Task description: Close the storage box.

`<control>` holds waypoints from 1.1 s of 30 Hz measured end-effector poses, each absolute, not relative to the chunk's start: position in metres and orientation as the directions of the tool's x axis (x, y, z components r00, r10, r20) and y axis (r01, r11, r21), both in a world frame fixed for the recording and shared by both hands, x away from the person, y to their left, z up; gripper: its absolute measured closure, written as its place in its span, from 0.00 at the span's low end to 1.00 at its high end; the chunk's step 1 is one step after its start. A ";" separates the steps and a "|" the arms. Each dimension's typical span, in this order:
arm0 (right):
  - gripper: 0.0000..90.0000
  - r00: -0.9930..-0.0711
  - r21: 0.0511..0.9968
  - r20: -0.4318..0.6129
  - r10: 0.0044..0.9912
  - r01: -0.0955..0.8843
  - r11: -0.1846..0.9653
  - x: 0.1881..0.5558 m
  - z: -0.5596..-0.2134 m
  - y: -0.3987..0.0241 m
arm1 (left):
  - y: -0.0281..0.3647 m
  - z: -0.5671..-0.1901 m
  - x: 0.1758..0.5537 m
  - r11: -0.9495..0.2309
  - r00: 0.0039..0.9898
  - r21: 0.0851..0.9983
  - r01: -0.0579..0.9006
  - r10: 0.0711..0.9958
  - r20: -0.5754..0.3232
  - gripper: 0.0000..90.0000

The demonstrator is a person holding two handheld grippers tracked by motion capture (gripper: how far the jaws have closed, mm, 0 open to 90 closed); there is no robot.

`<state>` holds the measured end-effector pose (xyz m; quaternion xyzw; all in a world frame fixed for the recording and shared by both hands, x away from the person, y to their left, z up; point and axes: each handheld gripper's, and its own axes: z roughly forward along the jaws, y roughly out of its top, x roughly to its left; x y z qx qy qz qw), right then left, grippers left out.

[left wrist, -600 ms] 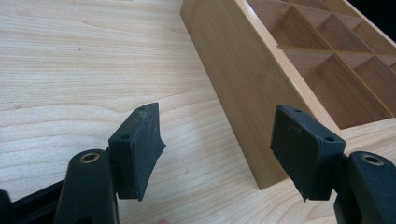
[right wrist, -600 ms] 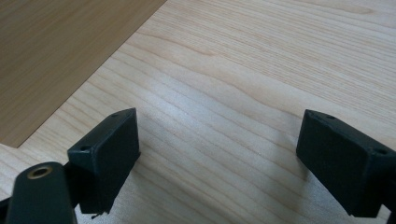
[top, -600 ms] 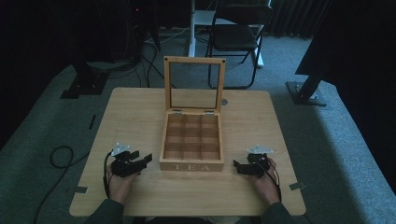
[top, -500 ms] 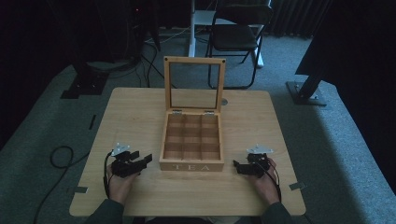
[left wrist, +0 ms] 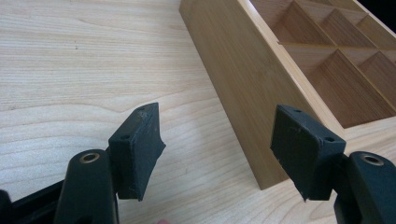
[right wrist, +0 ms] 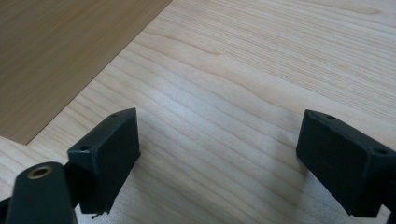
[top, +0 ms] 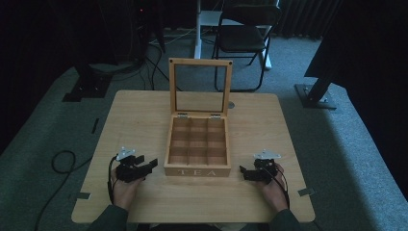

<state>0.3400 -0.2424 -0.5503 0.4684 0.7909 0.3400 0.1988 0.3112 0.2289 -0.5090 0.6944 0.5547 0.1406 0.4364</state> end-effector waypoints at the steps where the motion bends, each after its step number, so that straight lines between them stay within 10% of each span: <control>1: 0.14 -0.482 0.724 0.004 0.876 0.605 0.330 0.340 -0.550 -0.242 | 0.229 -0.509 0.312 -0.007 0.345 0.763 0.646 0.895 -0.283 0.37; 33: 0.15 -0.483 0.724 0.003 0.876 0.605 0.331 0.339 -0.550 -0.242 | 0.222 -0.477 0.356 -0.138 0.386 0.780 0.610 0.911 -0.142 0.20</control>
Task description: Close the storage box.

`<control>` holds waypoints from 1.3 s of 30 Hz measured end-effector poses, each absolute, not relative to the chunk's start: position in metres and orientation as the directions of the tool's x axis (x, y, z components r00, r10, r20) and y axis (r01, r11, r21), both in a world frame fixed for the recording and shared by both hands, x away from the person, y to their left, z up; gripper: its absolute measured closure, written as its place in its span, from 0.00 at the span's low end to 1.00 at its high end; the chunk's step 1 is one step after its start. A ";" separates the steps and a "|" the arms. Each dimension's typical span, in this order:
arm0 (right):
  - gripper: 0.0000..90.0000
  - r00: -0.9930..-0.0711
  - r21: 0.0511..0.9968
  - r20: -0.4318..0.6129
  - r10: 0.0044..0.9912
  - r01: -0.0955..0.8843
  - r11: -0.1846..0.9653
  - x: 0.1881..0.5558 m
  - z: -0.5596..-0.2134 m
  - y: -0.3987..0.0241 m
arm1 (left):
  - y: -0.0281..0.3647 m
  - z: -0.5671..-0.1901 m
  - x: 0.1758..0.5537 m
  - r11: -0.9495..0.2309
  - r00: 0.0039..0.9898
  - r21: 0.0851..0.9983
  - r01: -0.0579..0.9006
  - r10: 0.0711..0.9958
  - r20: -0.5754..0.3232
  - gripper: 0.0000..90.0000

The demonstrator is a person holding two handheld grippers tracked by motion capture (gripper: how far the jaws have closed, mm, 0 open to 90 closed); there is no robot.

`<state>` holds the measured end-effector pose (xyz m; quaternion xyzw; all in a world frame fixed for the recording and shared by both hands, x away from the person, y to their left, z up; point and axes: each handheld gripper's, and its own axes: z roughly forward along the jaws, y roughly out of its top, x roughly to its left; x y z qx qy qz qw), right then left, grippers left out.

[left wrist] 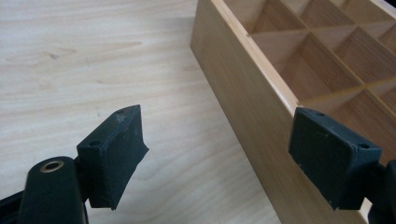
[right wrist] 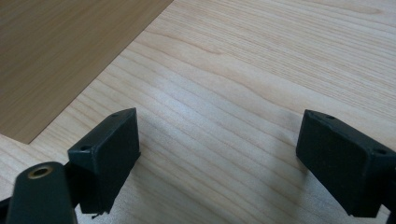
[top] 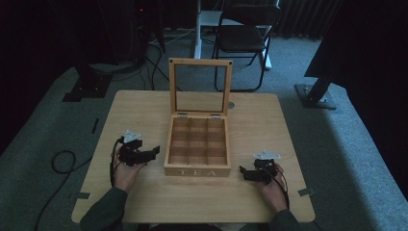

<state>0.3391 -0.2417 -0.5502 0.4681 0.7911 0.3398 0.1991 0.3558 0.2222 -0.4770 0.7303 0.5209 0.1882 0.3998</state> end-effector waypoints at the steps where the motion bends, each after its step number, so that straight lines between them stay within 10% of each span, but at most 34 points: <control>1: 0.15 -0.483 0.724 0.003 0.876 0.605 0.331 0.339 -0.550 -0.242 | 0.222 -0.477 0.356 -0.138 0.386 0.780 0.610 0.911 -0.142 0.20; 39: 0.14 -0.479 0.724 0.005 0.878 0.607 0.328 0.339 -0.550 -0.241 | 0.213 -0.421 0.411 -0.174 0.428 0.840 0.513 0.901 -0.075 0.21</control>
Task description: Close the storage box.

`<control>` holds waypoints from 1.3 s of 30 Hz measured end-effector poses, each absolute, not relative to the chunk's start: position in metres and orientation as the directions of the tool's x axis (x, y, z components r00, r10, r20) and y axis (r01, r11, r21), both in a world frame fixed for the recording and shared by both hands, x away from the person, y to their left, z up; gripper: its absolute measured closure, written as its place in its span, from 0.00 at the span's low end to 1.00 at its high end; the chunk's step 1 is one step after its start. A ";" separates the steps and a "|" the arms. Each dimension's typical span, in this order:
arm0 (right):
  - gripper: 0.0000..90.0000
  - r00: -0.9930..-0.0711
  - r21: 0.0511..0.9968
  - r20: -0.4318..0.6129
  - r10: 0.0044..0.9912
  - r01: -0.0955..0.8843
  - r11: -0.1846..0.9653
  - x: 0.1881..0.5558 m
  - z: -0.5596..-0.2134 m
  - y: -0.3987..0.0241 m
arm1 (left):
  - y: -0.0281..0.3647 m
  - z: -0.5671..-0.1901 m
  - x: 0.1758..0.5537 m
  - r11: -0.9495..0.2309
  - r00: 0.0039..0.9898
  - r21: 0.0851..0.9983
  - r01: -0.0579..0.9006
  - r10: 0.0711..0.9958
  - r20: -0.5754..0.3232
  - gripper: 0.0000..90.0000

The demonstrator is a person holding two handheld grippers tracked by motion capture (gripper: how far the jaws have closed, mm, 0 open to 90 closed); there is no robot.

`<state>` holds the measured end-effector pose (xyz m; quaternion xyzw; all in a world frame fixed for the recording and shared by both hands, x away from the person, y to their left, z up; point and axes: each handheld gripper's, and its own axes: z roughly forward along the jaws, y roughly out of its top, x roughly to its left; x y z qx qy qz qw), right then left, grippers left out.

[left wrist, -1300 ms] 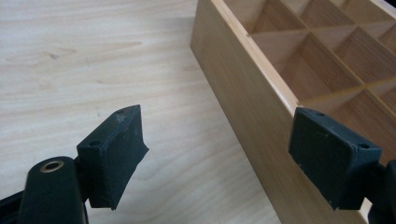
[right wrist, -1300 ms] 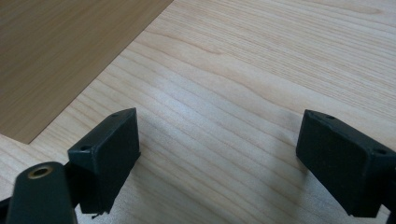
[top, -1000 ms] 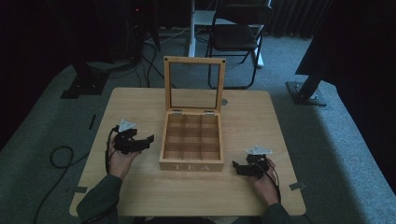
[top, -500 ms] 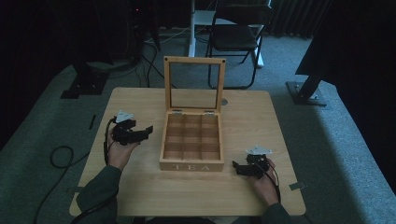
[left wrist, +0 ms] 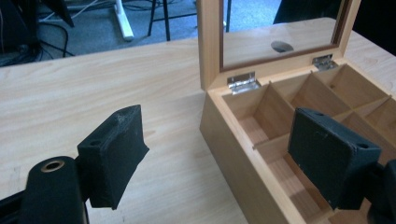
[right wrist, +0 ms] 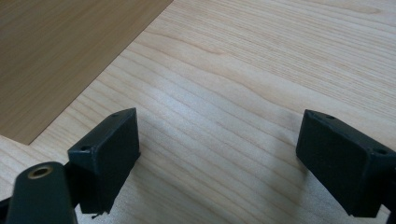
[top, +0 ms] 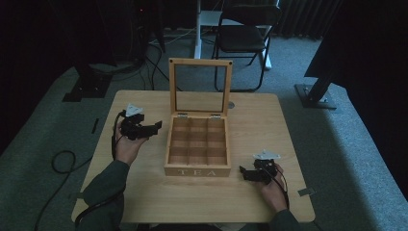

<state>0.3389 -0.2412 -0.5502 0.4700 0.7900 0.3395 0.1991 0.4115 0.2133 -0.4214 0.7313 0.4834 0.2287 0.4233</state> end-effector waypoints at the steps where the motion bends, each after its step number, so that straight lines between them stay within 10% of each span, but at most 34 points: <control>1: 0.14 -0.478 0.724 0.005 0.878 0.608 0.327 0.339 -0.550 -0.241 | 0.213 -0.421 0.413 -0.175 0.427 0.840 0.513 0.901 -0.073 0.21; 39: 0.14 -0.479 0.724 0.004 0.878 0.607 0.328 0.339 -0.550 -0.241 | 0.196 -0.387 0.470 -0.222 0.419 0.856 0.466 0.908 0.008 0.22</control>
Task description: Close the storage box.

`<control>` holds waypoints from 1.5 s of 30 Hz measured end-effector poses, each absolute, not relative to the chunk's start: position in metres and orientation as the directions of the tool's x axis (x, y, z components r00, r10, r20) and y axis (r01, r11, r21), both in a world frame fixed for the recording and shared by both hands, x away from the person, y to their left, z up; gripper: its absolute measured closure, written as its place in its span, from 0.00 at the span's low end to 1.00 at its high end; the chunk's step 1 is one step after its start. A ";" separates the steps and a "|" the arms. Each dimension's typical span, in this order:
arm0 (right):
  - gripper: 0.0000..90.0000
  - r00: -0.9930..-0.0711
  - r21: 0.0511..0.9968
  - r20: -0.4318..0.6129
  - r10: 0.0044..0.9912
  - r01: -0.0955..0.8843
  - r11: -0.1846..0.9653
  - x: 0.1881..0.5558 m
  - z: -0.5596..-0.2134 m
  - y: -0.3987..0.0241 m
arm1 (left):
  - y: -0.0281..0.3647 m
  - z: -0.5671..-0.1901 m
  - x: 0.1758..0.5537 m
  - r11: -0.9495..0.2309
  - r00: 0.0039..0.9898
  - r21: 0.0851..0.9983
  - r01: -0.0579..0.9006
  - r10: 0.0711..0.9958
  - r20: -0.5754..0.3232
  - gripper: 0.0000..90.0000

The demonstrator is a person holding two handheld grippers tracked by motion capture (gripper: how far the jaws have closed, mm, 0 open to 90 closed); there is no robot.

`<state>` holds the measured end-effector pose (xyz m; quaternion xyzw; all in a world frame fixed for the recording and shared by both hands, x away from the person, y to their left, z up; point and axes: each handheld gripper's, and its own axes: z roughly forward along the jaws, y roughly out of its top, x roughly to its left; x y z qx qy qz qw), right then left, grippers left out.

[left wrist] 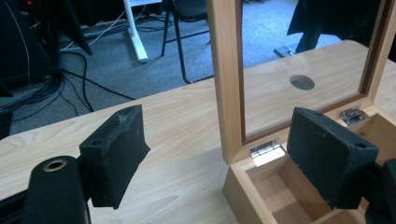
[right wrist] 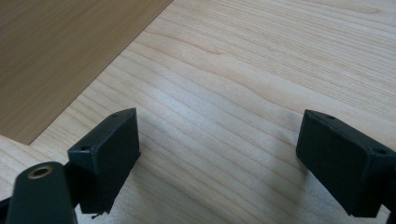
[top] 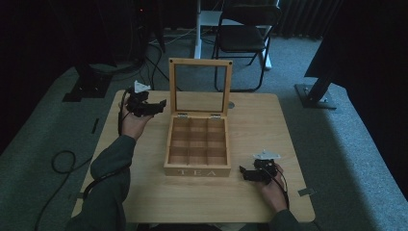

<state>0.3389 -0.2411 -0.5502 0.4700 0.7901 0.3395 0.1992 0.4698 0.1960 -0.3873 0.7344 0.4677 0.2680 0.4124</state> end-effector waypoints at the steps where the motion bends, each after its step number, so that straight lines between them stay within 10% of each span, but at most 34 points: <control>1: 0.14 -0.479 0.724 0.005 0.878 0.608 0.328 0.339 -0.550 -0.241 | 0.194 -0.388 0.472 -0.230 0.422 0.853 0.468 0.907 0.012 0.22; 45: 0.14 -0.486 0.723 0.004 0.874 0.605 0.333 0.338 -0.550 -0.240 | 0.146 -0.371 0.556 -0.258 0.463 0.830 0.495 0.887 -0.001 0.29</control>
